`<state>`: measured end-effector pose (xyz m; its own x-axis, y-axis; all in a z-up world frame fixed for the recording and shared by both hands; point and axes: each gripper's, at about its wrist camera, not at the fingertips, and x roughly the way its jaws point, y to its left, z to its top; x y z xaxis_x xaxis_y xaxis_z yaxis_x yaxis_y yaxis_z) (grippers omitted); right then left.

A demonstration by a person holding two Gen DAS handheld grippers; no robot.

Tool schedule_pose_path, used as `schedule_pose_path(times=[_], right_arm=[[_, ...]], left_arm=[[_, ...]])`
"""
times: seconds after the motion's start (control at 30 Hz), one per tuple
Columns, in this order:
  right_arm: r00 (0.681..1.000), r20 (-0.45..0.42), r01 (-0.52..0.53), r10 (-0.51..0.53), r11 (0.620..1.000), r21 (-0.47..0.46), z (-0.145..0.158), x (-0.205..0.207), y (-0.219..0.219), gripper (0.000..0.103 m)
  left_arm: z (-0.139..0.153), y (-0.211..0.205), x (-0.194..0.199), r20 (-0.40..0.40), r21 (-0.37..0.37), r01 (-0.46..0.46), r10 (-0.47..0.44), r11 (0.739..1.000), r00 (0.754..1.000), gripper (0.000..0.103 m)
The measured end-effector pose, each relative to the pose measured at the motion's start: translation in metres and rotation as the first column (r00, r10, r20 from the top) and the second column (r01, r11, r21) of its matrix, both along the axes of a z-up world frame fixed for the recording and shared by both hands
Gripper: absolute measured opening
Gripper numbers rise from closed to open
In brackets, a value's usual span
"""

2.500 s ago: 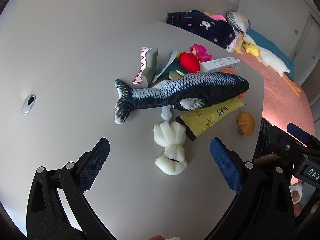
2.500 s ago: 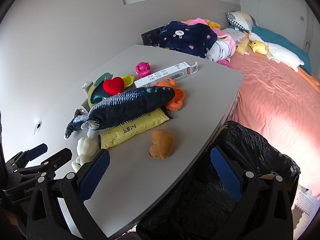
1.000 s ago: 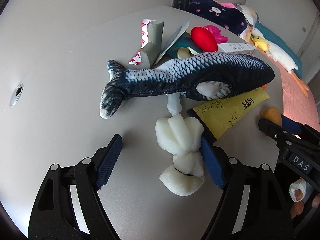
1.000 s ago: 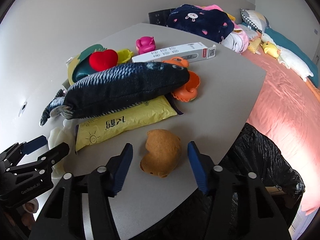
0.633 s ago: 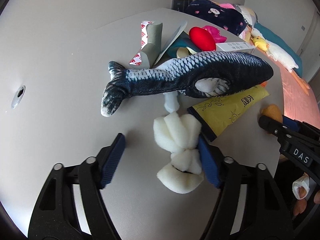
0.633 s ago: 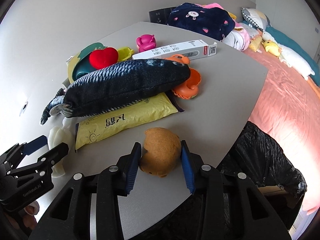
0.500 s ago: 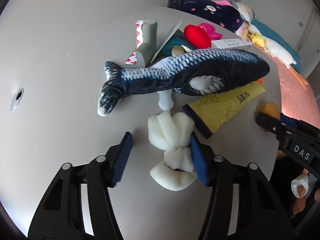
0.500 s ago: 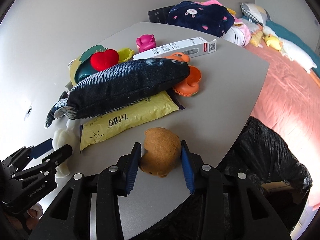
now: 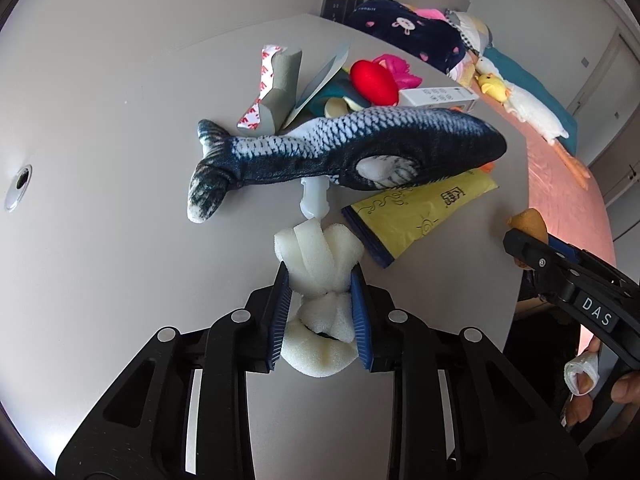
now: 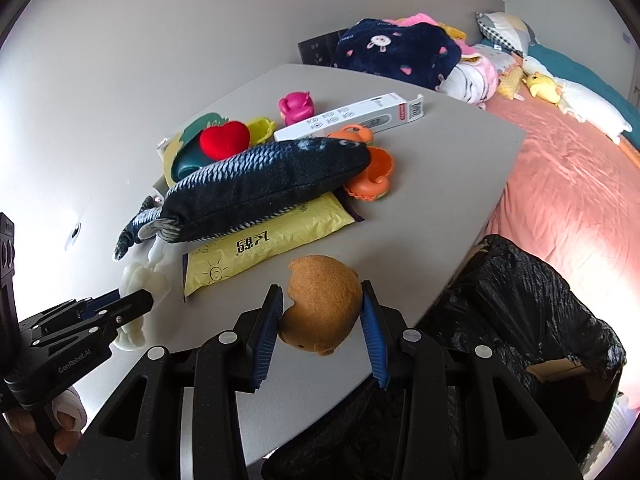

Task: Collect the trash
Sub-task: 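Grasp the white foam pieces with the left tool while the right tool grasps the brown bread toy, then carry both items over the black trash bin and open both tools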

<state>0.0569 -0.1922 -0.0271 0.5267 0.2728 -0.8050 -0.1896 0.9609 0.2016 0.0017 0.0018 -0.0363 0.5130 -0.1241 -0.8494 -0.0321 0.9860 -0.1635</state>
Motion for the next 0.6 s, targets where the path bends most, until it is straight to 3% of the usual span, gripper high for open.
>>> schedule_pose_path(times=[0.33,0.6], right_arm=[[0.996,0.022,0.084,-0.084,0.996,0.020,0.014,-0.025,-0.036,0.041],[0.984,0.038,0.173,-0.174,0.985,0.021,0.023,-0.044,-0.071,0.041]], left_arm=[[0.025,-0.025,-0.007,0.051,-0.013,0.089,-0.088,0.996,0.995,0.028],[0.040,-0.067,-0.009,0.090,-0.016,0.205,-0.203,0.979,0.975,0.028]])
